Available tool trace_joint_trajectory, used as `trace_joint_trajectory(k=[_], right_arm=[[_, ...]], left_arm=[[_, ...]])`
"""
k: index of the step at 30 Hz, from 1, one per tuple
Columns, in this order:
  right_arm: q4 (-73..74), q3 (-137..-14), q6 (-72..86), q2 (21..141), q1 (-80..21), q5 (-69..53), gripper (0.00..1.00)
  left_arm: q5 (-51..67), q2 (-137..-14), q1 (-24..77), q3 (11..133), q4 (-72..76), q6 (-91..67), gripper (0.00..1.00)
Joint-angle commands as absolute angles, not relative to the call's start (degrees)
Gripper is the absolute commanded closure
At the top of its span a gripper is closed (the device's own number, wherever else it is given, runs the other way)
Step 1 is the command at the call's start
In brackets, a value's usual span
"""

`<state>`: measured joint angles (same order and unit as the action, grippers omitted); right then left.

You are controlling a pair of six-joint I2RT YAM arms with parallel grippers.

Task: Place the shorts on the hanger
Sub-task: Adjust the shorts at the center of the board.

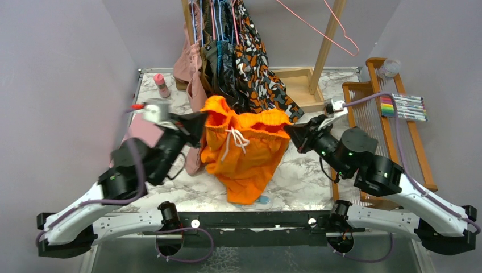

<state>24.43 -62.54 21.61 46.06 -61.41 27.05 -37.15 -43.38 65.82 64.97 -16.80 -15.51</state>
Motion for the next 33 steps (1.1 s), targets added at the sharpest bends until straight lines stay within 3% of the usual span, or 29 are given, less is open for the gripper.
trace_joint_trajectory(k=[1,9,16,23,26,28,29,33], right_arm=[[21.12,-61.19,19.83,43.95,-61.43,30.92,0.99],[30.55,-39.21,37.98,35.49,-61.44,23.1,0.96],[31.87,-34.23,40.02,32.57,-61.44,16.31,0.69],[33.13,-35.5,41.54,38.39,-61.4,14.17,0.53],[31.69,-34.81,41.96,39.17,-61.45,13.13,0.52],[30.17,-34.16,41.46,39.2,-61.4,12.72,0.6],[29.59,-33.93,40.96,39.12,-61.41,12.73,0.66],[29.35,-34.07,40.11,39.04,-61.46,14.85,0.98]], left_arm=[[-45.44,-35.64,65.96,63.25,-20.57,-12.43,1.0],[-39.06,-19.9,65.96,40.84,-31.2,-38.22,1.0],[-34.56,-21.87,65.93,34.65,-32.05,-43.96,1.0],[-33.85,-29.51,65.92,37.0,-33.77,-42.64,1.0],[-33.46,-29.96,65.95,36.39,-33.74,-43.3,1.0],[-32.98,-29.64,65.97,36.09,-33.77,-43.22,1.0],[-32.68,-29.37,65.95,36.18,-33.79,-42.82,0.94],[-30.97,-28.78,65.92,38.07,-34.03,-38.76,0.44]])
